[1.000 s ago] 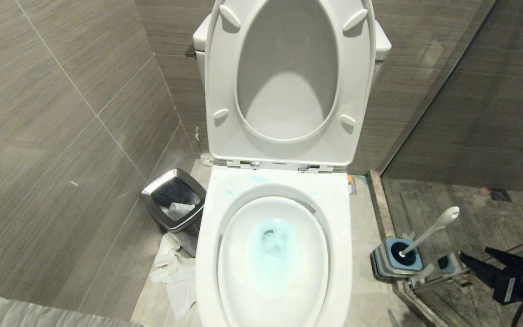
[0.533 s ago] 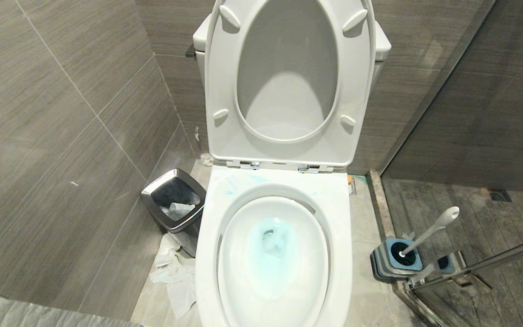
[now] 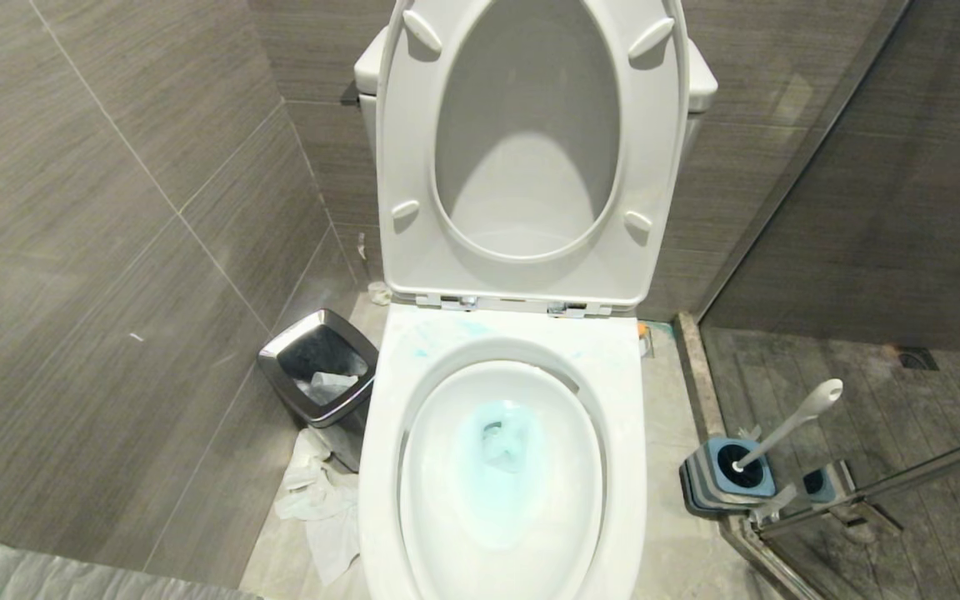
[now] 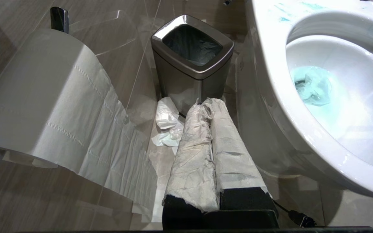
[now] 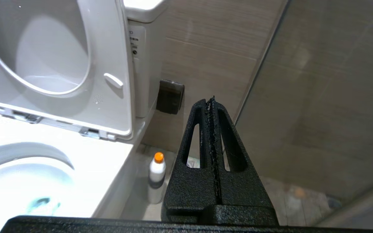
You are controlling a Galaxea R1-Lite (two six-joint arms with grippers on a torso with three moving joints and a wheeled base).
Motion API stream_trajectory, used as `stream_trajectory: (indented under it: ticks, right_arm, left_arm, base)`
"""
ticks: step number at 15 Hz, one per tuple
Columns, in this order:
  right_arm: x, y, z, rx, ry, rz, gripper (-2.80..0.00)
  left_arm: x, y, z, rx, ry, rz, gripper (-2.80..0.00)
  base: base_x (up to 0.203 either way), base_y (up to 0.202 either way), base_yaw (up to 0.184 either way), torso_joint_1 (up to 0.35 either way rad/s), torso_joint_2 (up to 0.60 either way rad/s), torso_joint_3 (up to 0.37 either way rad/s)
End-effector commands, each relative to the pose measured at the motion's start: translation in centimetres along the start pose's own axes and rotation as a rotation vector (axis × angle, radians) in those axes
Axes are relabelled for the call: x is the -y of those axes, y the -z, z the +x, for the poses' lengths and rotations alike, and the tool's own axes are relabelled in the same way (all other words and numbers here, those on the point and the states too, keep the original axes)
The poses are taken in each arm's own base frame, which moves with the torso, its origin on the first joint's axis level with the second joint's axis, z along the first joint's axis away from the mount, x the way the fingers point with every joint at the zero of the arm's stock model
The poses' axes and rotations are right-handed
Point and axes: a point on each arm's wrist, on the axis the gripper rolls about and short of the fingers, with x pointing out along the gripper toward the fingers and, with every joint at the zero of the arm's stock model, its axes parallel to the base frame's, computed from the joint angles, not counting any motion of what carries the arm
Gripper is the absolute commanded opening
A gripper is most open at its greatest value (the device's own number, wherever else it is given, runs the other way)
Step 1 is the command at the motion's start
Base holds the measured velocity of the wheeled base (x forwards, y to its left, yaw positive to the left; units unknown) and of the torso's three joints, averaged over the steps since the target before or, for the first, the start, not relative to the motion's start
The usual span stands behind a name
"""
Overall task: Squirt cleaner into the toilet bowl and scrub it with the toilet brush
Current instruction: Flush the toilet
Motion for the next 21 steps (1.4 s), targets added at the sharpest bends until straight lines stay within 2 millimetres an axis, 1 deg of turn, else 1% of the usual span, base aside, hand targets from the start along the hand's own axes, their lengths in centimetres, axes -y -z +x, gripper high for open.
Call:
stream_trajectory:
  ticks: [1,3,4,6,7,8,10,11,14,18,19,20,21]
  right_arm:
    - [0.0,-1.9,-2.5,0.091,-0.002,0.003,-2.8]
    - [0.0,-2.5,-4.0,0.13,0.005,-0.013,-2.8]
    - [0.0,-3.2,-4.8,0.155,0.008,-0.019,-2.8]
    - [0.4,-6.0,-5.8,0.244,0.017,-0.025,-2.8]
    - [0.5,-7.3,-6.8,0.277,0.021,-0.028,-2.8]
    - [0.6,-8.2,-8.1,0.283,0.022,-0.028,-2.8]
    - [0.6,-9.1,-10.7,0.287,0.022,-0.028,-2.8]
    - [0.6,-9.3,-12.0,0.286,0.021,-0.029,-2.8]
    - [0.3,-8.5,-15.7,0.297,0.029,-0.035,-2.8]
    - [-0.1,-7.1,-19.6,0.373,0.026,-0.041,-2.8]
    - [-0.3,-6.2,-19.6,0.357,0.02,-0.04,-2.8]
    - [-0.3,-5.4,-19.1,0.321,0.015,-0.03,-2.8]
    - [-0.4,-4.2,-18.4,0.274,0.01,-0.02,-2.8]
  left_arm:
    - [0.0,0.2,0.1,-0.007,-0.001,-0.001,-2.8]
    - [0.0,0.2,0.1,-0.007,-0.001,-0.001,-2.8]
    - [0.0,0.2,0.1,-0.007,-0.001,-0.001,-2.8]
    - [0.0,0.2,0.1,-0.007,-0.001,-0.001,-2.8]
    - [0.0,0.2,0.1,-0.007,-0.001,-0.001,-2.8]
    - [0.0,0.2,0.1,-0.007,-0.001,-0.001,-2.8]
    - [0.0,0.2,0.1,-0.007,-0.001,-0.001,-2.8]
    - [0.0,0.2,0.1,-0.007,-0.001,-0.001,-2.8]
    - [0.0,0.2,0.1,-0.007,-0.001,-0.001,-2.8]
    - [0.0,0.2,0.1,-0.007,-0.001,-0.001,-2.8]
    - [0.0,0.2,0.1,-0.007,-0.001,0.001,-2.8]
    - [0.0,0.2,0.1,-0.007,-0.001,-0.001,-2.8]
    - [0.0,0.2,0.1,-0.007,-0.001,-0.001,-2.8]
  base:
    - [0.0,0.0,0.0,0.0,0.0,0.0]
    - [0.0,0.0,0.0,0.0,0.0,0.0]
    - [0.0,0.0,0.0,0.0,0.0,0.0]
    - [0.0,0.0,0.0,0.0,0.0,0.0]
    - [0.0,0.0,0.0,0.0,0.0,0.0]
    - [0.0,0.0,0.0,0.0,0.0,0.0]
    - [0.0,0.0,0.0,0.0,0.0,0.0]
    - [0.0,0.0,0.0,0.0,0.0,0.0]
    - [0.0,0.0,0.0,0.0,0.0,0.0]
    - [0.0,0.0,0.0,0.0,0.0,0.0]
    - [0.0,0.0,0.0,0.0,0.0,0.0]
    - [0.0,0.0,0.0,0.0,0.0,0.0]
    - [0.0,0.0,0.0,0.0,0.0,0.0]
